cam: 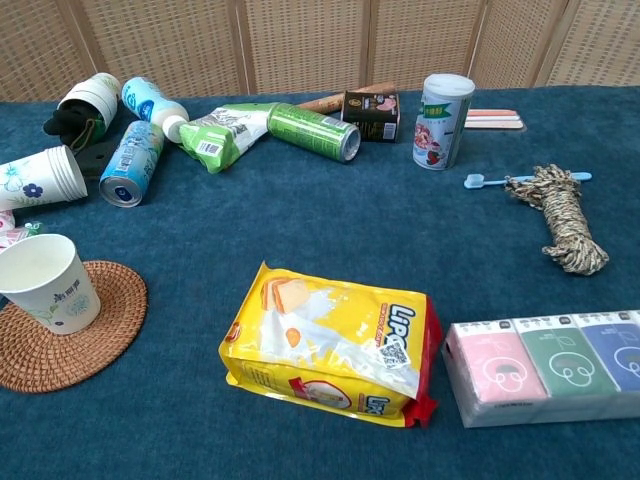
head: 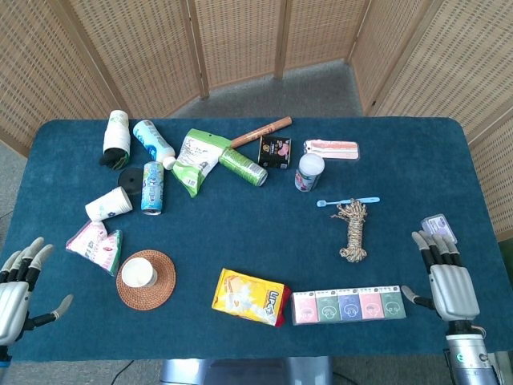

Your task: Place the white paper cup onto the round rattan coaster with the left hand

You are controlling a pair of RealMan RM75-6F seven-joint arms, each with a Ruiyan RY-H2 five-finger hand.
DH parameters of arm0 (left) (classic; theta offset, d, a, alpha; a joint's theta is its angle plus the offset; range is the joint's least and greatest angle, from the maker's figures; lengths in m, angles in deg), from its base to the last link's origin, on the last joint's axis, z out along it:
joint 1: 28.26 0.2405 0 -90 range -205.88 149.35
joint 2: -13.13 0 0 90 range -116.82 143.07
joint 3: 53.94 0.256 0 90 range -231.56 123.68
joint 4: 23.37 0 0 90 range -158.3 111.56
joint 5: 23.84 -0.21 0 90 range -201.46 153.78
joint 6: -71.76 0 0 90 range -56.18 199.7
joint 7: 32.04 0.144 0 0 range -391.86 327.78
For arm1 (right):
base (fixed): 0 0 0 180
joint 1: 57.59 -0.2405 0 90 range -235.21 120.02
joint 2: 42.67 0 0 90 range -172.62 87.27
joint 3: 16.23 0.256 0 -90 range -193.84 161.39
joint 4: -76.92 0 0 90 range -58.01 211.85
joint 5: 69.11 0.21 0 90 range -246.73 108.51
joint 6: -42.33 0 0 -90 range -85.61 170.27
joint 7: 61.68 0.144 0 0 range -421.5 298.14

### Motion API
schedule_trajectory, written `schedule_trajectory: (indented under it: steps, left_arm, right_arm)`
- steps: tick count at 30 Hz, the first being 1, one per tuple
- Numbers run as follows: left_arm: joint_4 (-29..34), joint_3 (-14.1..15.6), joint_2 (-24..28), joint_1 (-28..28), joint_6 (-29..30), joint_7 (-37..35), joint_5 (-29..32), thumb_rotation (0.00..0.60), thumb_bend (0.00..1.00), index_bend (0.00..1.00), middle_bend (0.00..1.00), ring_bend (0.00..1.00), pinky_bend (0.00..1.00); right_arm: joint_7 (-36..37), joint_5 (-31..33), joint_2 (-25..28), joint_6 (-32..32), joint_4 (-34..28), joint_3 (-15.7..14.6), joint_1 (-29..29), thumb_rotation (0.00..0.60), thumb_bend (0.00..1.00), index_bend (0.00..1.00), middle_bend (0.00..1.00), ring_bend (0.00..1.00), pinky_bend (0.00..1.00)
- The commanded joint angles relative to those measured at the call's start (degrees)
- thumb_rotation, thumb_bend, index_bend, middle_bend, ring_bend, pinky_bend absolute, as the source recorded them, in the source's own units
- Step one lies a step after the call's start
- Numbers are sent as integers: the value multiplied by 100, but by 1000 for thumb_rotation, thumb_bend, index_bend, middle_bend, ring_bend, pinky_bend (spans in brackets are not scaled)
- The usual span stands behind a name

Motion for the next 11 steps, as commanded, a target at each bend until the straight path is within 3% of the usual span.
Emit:
schedule_trajectory:
  steps: [1,11]
  left_arm:
    - [13,-23,-16,47,34,-34,-102,453,328,0,0,0,0]
    - [136,-91,179,159,60,-22,-271,454,327,0,0,0,0]
  right_arm:
    - [70,-76,17,-80,19,-37,35,600,220,10,0,0,0]
    - [258,-179,0,-210,135,-111,103,600,220,9,0,0,0]
